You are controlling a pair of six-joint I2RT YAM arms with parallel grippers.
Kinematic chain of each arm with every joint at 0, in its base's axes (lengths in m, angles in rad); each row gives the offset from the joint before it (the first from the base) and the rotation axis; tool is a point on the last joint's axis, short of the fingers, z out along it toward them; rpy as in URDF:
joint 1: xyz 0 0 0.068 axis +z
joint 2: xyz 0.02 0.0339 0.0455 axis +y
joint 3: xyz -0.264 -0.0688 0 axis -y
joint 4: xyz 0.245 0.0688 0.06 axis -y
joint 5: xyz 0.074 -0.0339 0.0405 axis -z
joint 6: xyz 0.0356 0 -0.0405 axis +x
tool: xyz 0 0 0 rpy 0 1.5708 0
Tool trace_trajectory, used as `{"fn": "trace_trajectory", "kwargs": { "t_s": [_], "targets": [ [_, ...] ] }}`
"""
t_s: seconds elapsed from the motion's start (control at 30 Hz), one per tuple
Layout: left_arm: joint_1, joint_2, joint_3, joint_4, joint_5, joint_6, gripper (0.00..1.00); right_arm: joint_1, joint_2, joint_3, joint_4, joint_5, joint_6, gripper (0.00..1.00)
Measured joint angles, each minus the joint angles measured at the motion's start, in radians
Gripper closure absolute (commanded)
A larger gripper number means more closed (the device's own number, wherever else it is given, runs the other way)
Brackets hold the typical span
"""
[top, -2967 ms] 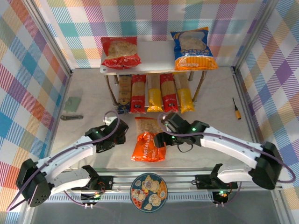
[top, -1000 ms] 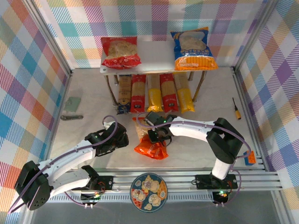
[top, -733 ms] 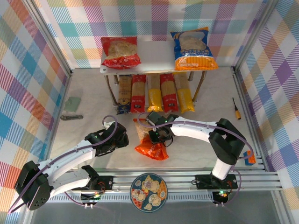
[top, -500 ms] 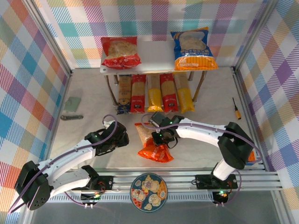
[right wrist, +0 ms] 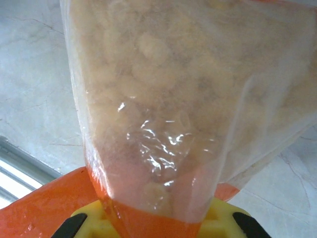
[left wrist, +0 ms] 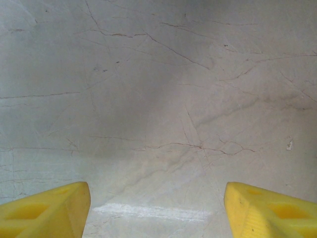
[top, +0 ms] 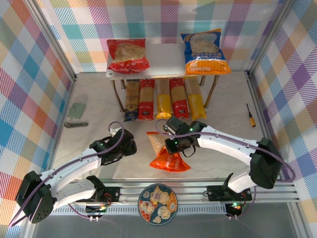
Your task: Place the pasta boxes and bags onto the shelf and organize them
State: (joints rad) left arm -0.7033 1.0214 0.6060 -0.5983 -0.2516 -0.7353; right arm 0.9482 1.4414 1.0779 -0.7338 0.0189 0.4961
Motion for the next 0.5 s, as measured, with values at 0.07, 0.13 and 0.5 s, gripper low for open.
{"fn": "trace_trajectory", "kwargs": {
  "t_s": [0.07, 0.13, 0.5],
  "targets": [
    [0.002, -0.001, 0.003, -0.001, 0.0, 0.003, 0.28, 0.0, -0.029, 0.018, -0.023, 0.002, -0.01, 1.0],
    [0.005, -0.004, 0.013, -0.002, 0.0, 0.008, 0.28, 0.0, -0.061, 0.048, -0.052, 0.003, -0.02, 1.0],
    [0.011, -0.021, 0.071, -0.005, 0.0, 0.022, 0.28, 0.001, -0.14, 0.27, -0.166, 0.007, -0.112, 1.0]
  ]
}}
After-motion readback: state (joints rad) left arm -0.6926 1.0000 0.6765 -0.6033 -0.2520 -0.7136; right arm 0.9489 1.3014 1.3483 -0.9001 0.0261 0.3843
